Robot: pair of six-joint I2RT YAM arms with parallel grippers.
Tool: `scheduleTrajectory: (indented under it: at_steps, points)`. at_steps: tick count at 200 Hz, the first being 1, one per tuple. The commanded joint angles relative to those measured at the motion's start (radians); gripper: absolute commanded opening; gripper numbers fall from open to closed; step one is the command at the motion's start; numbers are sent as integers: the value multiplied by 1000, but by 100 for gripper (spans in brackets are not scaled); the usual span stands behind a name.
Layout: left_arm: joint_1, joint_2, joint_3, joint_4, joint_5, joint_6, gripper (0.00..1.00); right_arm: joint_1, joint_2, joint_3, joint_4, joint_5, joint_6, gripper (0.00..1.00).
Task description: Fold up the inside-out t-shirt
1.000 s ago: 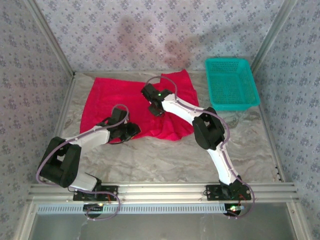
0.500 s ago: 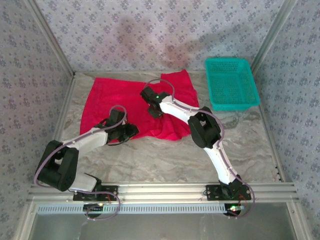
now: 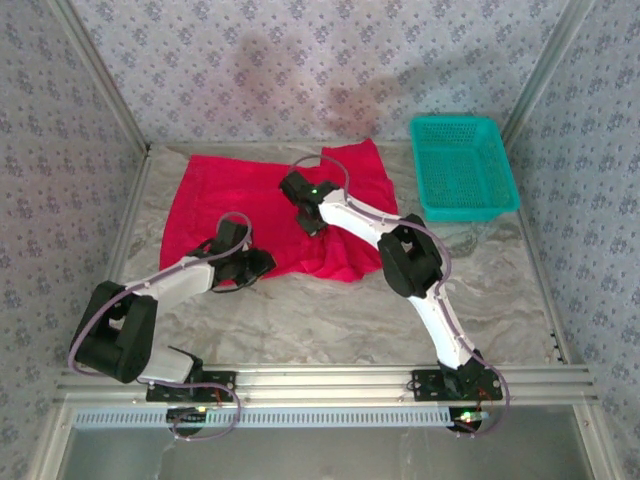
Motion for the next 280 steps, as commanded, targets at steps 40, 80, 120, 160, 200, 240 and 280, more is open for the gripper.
scheduleTrajectory:
  at_steps: [40,80,120,160,200,240,280]
  points:
    - [72,-2,13,-5,36,45,33,-66,-190,173,-378,-589,-11,0]
    - [87,-22,6,-23,43,54,33,-161,-175,160,-346,-917,68,7]
    - [142,-52,-12,-19,87,50,33,-221,-93,158,-251,-730,229,49]
    - [219,-101,-7,-72,95,71,33,-130,-176,-1,-212,-475,223,40]
    - [394,-150,-5,-148,94,80,45,-58,-230,-145,-179,-344,232,47]
    - [583,-219,-25,-218,93,99,51,18,-168,-139,-189,-218,249,52]
    - [707,-231,-64,-252,80,107,55,57,-92,-118,-203,-102,251,51]
